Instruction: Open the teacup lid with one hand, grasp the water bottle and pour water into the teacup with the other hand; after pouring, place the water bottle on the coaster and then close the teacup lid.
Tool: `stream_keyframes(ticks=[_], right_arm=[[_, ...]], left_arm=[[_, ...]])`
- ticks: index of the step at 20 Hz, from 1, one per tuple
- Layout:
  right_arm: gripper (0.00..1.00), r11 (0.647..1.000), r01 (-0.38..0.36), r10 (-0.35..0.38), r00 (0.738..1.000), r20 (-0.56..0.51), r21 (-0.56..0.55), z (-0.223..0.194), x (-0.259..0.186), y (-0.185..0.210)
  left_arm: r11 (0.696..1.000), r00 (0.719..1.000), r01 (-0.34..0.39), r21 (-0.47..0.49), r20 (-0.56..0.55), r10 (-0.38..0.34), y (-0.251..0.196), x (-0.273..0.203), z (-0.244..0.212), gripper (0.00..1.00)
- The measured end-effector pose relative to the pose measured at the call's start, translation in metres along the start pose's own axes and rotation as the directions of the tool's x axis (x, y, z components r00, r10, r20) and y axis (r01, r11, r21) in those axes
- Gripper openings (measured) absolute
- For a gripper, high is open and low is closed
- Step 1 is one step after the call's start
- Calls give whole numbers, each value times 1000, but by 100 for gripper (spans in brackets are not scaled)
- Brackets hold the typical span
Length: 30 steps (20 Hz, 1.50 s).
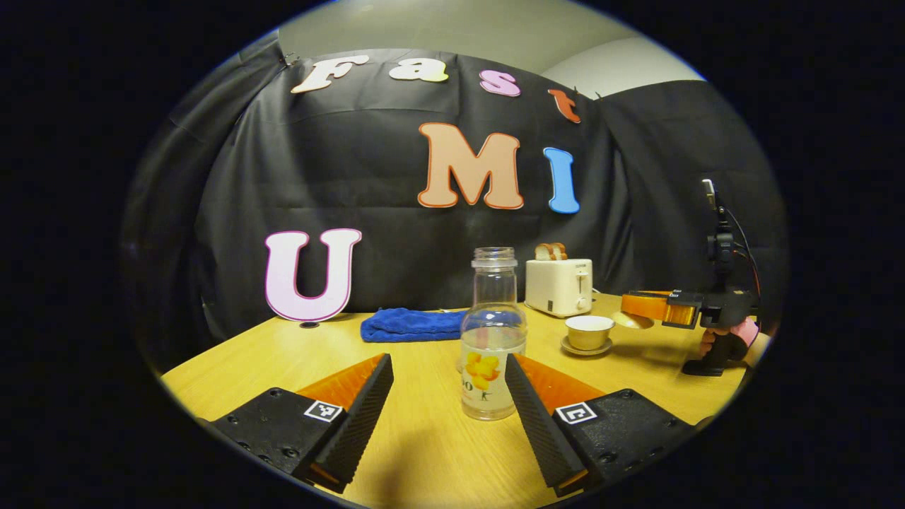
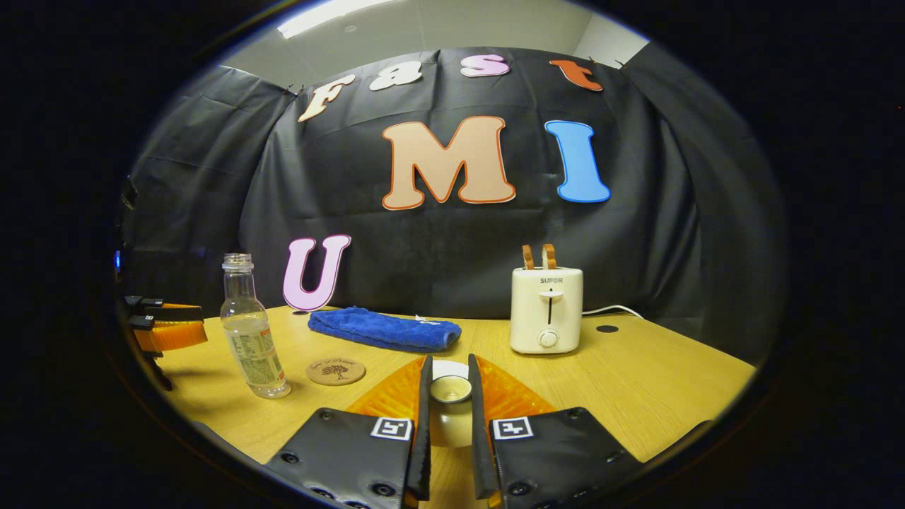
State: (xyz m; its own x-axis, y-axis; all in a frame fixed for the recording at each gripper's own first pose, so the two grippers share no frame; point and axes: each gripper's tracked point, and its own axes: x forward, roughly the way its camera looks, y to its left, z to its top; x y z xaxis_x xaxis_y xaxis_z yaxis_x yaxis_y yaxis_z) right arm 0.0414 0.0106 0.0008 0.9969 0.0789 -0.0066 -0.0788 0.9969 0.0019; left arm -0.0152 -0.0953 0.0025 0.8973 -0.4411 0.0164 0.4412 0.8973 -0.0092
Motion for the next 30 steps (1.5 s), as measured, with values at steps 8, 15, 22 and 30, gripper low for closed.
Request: stream_keyframes(ticks=[8, 15, 22, 30], right_arm=[[27, 999, 40, -40, 999, 5, 0, 1, -27, -24], [27, 997, 74, -74, 997, 8, -2, 1, -32, -38], [27, 996, 91, -91, 996, 9, -3, 2, -39, -48], [27, 994, 111, -111, 994, 8, -3, 2, -41, -55]], left_arm=[[1000, 1000, 27, -2, -8, -27, -19, 21, -2, 93], [999, 996, 50, -8, -67, -50, -33, 48, -14, 93], [999, 987, 37, -20, -157, -39, -38, 77, -30, 93], [1000, 981, -1, -2, -194, 1, -37, 88, -33, 90]])
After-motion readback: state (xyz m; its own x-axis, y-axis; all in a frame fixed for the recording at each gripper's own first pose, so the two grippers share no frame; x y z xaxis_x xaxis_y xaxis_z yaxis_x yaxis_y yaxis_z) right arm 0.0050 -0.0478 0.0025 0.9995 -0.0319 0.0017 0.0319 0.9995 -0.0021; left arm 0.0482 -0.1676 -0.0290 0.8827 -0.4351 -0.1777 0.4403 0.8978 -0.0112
